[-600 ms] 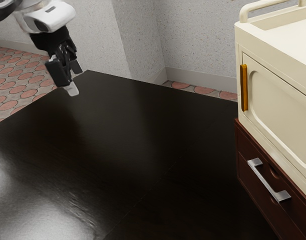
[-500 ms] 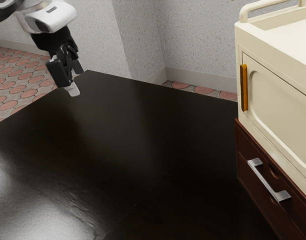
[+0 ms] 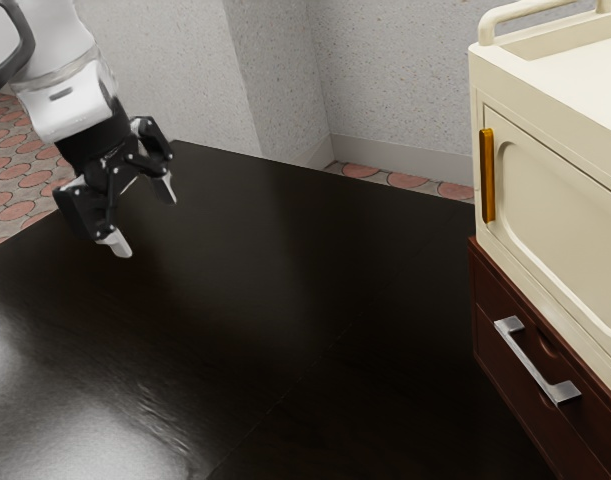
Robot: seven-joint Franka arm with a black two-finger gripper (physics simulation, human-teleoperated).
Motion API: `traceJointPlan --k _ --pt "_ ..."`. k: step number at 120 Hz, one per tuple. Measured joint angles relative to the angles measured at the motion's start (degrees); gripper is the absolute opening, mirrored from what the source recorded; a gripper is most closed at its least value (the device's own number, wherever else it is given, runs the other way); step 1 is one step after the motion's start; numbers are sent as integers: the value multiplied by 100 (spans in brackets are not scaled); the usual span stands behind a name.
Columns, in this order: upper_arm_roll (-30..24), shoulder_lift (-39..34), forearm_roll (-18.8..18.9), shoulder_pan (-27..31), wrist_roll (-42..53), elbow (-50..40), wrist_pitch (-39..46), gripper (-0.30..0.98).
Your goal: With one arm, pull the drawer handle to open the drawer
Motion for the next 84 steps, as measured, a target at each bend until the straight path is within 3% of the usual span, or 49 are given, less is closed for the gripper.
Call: traceJointPlan --k 15,28,58,84 --pt "-26 -622 -28 -306 1078 -1333 955 69" --pt "-26 -767 -21 -607 1713 -1890 1882 69" --pt "-12 -598 -579 -1508 2704 -2142 3248 69" --pt "-34 -208 -1083 -1620 3299 -1960 3642 56"
